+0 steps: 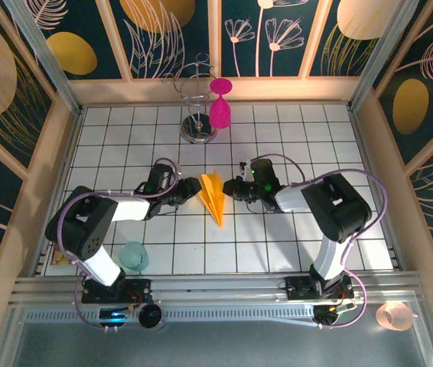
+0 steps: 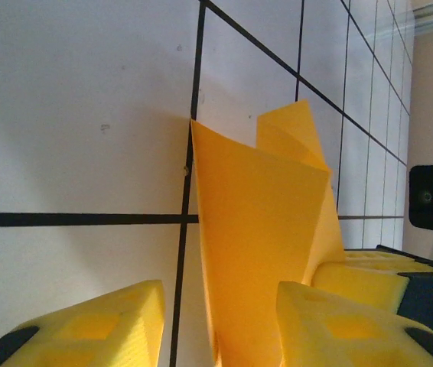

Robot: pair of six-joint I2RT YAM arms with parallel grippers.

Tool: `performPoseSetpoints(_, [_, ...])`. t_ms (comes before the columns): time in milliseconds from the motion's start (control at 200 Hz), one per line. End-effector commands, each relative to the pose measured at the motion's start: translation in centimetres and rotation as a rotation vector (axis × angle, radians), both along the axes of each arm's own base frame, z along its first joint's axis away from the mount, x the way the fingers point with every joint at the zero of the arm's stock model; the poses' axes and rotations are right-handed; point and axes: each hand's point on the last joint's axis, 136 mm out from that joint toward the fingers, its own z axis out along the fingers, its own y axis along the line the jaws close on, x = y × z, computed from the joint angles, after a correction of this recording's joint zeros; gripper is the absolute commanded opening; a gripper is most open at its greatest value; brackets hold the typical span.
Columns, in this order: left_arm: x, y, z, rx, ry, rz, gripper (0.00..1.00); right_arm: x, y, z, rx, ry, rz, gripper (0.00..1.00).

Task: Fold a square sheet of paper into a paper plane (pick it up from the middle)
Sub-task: Turn over a paper plane at the top-center of the table.

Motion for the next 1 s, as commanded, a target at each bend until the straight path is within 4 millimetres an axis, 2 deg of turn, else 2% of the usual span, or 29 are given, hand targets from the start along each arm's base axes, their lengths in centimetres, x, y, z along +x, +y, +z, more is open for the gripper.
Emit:
performPoseSetpoints(0, [0.3,-1.0,0.3,-0.018,0.002,-0.028,0.37,0.5,-0.5,0.1,0.023,-0.007,-0.015,0.00])
performPoseSetpoints(25, [0.4,-1.2,0.4,-0.021,-0.001,-0.030,0.35,0.5,-0.5,0.1,0.023,-0.007,-0.013,0.00])
performPoseSetpoints(55, [0.2,-1.2,-0.6,-0.010,0.023,-0.033,0.34,0.5,-0.5,0.1,0.022,-0.009,-0.011,0.00])
performPoseSetpoints(275, [0.3,-2.1,-0.9,-0.013,0.036,-0.069,0.30,0.5,-0.4,0.2,0.026,-0.011,-0.002,0.00])
performPoseSetpoints(461, [0.6,-1.9,-0.6,0.005,0.027,-0.060,0.28,0.7,-0.4,0.3,0.026,-0.015,-0.004,0.00])
performPoseSetpoints(571, [0.7,-2.1,-1.1,0.010,0.044,-0.063,0.20,0.8,-0.3,0.6,0.029,-0.019,-0.002,0.00])
performPoseSetpoints(646, [0.9,-2.0,-1.1,0.020,0.044,-0.059,0.10,0.8,-0.4,0.9,0.033,-0.026,-0.005,0.00])
performPoseSetpoints(746, [1.5,-1.6,-0.5,0.052,0.023,-0.041,0.02,1.3,-0.8,1.8,0.036,-0.049,-0.026,0.00])
performPoseSetpoints(836, [1.9,-0.7,0.2,0.095,-0.009,0.002,0.00,1.7,-1.8,2.3,0.025,-0.070,-0.063,0.00])
performPoseSetpoints(851, [2.1,-0.5,1.3,0.090,-0.035,0.010,0.00,1.8,-2.0,2.4,0.021,-0.073,-0.071,0.00])
performPoseSetpoints(896, [2.2,-0.2,1.9,0.095,-0.055,0.026,0.00,2.1,-2.6,2.4,0.007,-0.079,-0.091,0.00])
performPoseSetpoints(996, [2.0,0.4,1.8,0.108,-0.059,0.052,0.00,2.4,-3.6,1.7,-0.020,-0.070,-0.126,0.00])
